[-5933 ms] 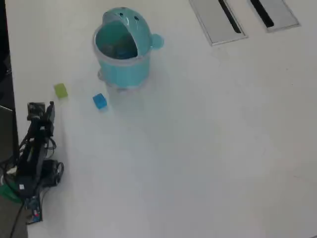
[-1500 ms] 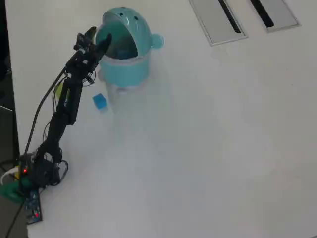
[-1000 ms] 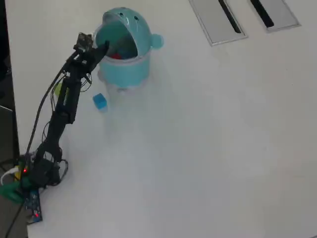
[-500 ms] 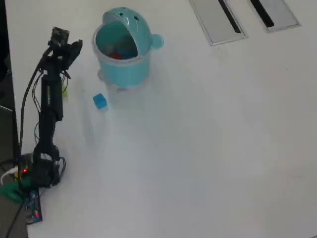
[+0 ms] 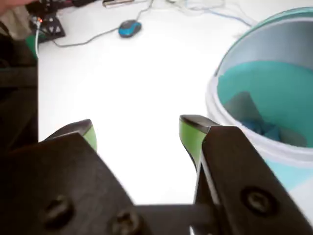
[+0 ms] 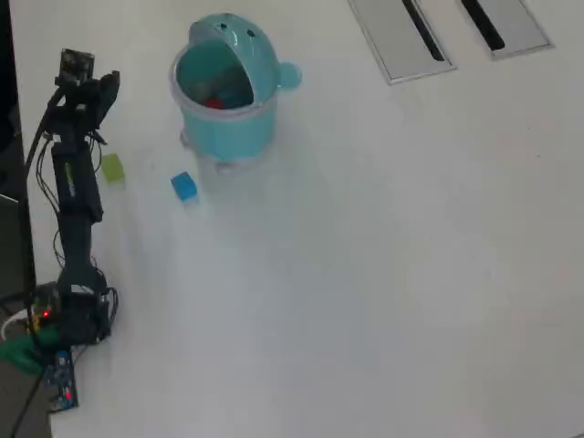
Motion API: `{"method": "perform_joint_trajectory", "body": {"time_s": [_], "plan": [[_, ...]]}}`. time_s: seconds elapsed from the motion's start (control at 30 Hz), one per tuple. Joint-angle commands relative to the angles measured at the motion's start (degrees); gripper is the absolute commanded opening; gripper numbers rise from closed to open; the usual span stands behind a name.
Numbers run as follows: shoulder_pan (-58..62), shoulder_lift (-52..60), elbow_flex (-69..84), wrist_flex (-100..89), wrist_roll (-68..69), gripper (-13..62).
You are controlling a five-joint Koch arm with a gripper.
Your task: Grasp RGB lego blocks and put them in the bin one by one.
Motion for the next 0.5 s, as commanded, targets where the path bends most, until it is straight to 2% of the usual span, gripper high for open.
{"method": "perform_joint_trajectory", "body": {"time_s": [0.0,0.17,0.47], "plan": [[0.26,5.10,-0.26,-0.18,0.53,31.8],[0.35,5.54,1.85,0.35,0.62,31.8],[-3.08,12.92,17.93,-0.26,-0.09,33.0]]}}
